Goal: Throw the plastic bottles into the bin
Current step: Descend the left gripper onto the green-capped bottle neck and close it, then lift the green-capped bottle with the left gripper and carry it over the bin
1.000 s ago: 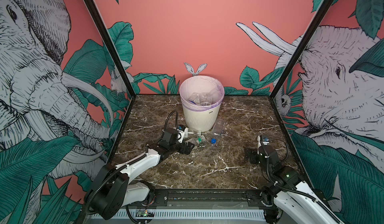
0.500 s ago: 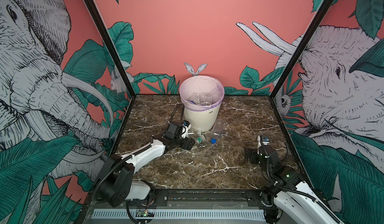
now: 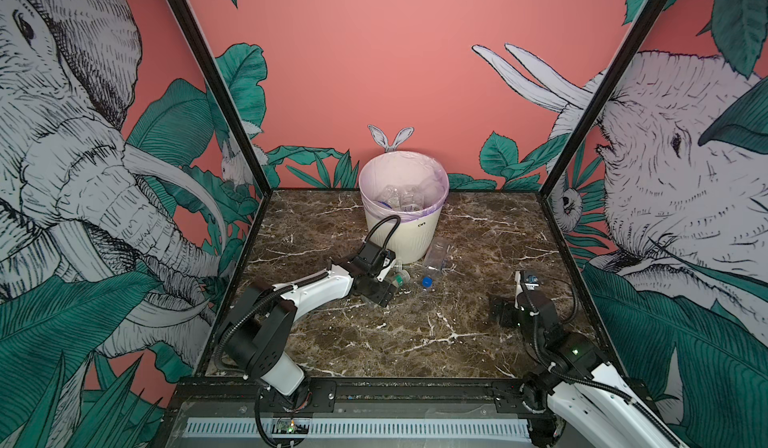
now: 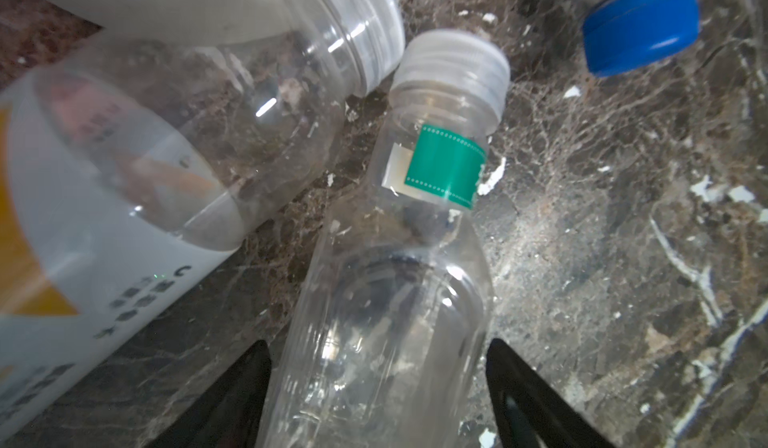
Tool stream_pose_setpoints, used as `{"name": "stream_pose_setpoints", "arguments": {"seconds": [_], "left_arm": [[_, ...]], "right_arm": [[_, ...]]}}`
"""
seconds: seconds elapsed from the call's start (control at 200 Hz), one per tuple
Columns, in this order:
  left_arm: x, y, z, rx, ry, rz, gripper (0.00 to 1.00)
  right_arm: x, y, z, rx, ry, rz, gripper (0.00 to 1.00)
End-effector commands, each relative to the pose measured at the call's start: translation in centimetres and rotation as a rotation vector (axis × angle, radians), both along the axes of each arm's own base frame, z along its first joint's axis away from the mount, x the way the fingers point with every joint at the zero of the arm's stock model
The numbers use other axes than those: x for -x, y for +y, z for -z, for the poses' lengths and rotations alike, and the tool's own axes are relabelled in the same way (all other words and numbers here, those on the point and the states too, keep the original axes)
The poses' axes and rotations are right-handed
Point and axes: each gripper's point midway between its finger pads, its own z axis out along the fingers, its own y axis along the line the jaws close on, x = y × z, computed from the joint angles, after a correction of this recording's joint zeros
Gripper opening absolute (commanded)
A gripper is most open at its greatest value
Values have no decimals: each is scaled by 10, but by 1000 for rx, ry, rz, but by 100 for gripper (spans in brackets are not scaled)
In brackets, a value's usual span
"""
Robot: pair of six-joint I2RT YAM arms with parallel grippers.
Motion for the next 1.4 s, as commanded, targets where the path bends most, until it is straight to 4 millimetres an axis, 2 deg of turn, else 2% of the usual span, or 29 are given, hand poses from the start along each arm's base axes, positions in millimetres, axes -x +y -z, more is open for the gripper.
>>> {"name": "stream_pose_setpoints", "arguments": {"seconds": [0.0, 0.315, 0.35, 0.38, 0.82, 0.88, 0.95, 1.195, 1.395], "left_arm": [[2, 2, -1, -50, 9, 29, 82], [3, -2, 12, -103, 43, 59, 81], [2, -2, 14, -111, 47, 60, 80], [9, -10, 16, -118, 47, 90, 80], [9, -13, 36, -148, 94, 106, 72], [10, -13, 37, -146, 103, 107, 65], [11, -14, 37, -143, 103, 111, 57], [23, -11, 27, -120, 89, 109, 45], [43, -16, 10, -72, 39, 118, 42]], "right_arm": [[-4, -1, 0, -10, -20, 15, 99], [-4, -1, 0, -10, -20, 16, 99], [-4, -1, 0, -10, -20, 15, 99], [-4, -1, 0, -10, -17, 15, 99], [-5, 0, 1, -8, -14, 14, 99], [-5, 0, 1, -9, -15, 16, 99], [-5, 0, 1, -8, -15, 15, 99], [-5, 0, 1, -9, -14, 15, 99], [-5, 0, 0, -11, -17, 14, 99]]}}
